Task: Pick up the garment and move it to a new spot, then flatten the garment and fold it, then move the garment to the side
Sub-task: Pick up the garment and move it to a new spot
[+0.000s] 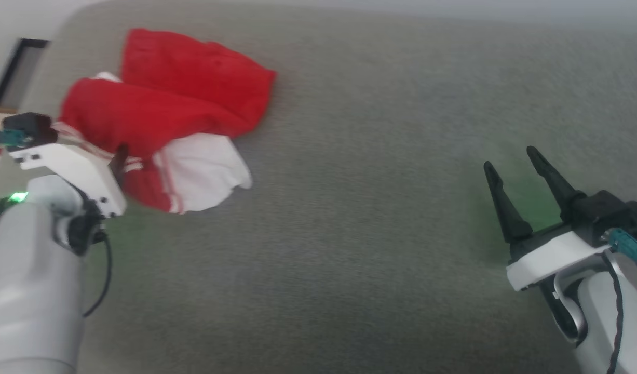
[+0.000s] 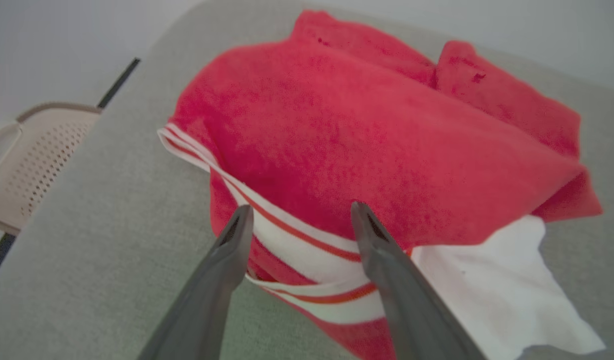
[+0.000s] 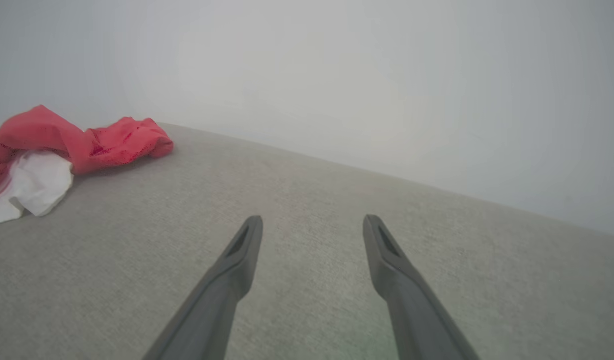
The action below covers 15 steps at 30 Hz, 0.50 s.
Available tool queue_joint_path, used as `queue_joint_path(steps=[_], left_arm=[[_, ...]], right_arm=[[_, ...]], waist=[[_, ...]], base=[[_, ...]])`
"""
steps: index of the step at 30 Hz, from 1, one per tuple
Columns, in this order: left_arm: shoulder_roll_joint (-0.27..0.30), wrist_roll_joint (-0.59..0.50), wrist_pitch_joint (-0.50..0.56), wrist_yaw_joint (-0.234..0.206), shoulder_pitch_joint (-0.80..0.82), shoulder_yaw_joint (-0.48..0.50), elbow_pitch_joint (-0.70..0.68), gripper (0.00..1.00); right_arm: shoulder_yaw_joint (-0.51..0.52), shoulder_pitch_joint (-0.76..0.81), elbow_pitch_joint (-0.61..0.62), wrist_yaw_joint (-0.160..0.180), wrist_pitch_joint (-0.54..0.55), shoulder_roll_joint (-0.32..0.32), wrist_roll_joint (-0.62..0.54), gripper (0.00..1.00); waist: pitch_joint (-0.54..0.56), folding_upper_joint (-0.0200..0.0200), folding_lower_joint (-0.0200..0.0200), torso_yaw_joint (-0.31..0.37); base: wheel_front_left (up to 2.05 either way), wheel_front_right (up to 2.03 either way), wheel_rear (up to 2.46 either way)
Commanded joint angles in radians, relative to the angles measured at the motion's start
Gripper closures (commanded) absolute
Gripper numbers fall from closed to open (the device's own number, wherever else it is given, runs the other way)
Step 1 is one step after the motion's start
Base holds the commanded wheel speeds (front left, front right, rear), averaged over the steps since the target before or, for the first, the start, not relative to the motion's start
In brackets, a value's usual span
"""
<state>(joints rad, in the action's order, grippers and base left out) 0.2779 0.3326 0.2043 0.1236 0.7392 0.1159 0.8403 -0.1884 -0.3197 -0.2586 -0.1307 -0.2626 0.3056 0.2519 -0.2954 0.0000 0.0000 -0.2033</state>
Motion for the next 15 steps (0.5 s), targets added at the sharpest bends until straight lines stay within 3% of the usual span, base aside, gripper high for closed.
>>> queue_joint_path(steps=[1, 7, 12, 13, 14, 15], left_arm=[[0.021, 0.024, 0.066, 0.004, 0.032, 0.013, 0.039, 0.0], [0.045, 0.092, 0.288, -0.026, 0.105, 0.048, 0.179, 0.0], [0.015, 0.126, 0.352, -0.04, 0.115, 0.057, 0.249, 0.0], [0.01, 0.13, 0.35, -0.039, 0.117, 0.056, 0.255, 0.41], [0.006, 0.132, 0.346, -0.037, 0.119, 0.054, 0.26, 0.6], [0.004, 0.132, 0.338, -0.034, 0.122, 0.05, 0.262, 0.95]], right_arm=[[-0.002, -0.018, 0.008, 0.0, -0.003, 0.002, 0.003, 0.0], [-0.003, -0.04, 0.019, 0.0, -0.003, 0.023, 0.016, 0.0], [-0.005, -0.057, 0.032, 0.0, -0.003, 0.031, 0.022, 0.0], [-0.005, -0.058, 0.032, 0.0, -0.003, 0.031, 0.022, 0.0], [-0.005, -0.06, 0.032, 0.0, -0.003, 0.029, 0.022, 0.0], [-0.003, -0.063, 0.032, 0.0, -0.003, 0.027, 0.023, 0.0]], waist=[[-0.055, 0.0, 0.0, 0.061], [-0.114, 0.0, 0.0, 0.106], [-0.149, 0.0, 0.0, 0.121], [-0.15, 0.0, 0.0, 0.122], [-0.151, 0.0, 0.0, 0.122], [-0.15, 0.0, 0.0, 0.121]], base=[[0.0, 0.0, 0.0], [0.0, 0.0, 0.0], [0.0, 0.0, 0.0], [0.0, 0.0, 0.0], [0.0, 0.0, 0.0], [0.0, 0.0, 0.0]])
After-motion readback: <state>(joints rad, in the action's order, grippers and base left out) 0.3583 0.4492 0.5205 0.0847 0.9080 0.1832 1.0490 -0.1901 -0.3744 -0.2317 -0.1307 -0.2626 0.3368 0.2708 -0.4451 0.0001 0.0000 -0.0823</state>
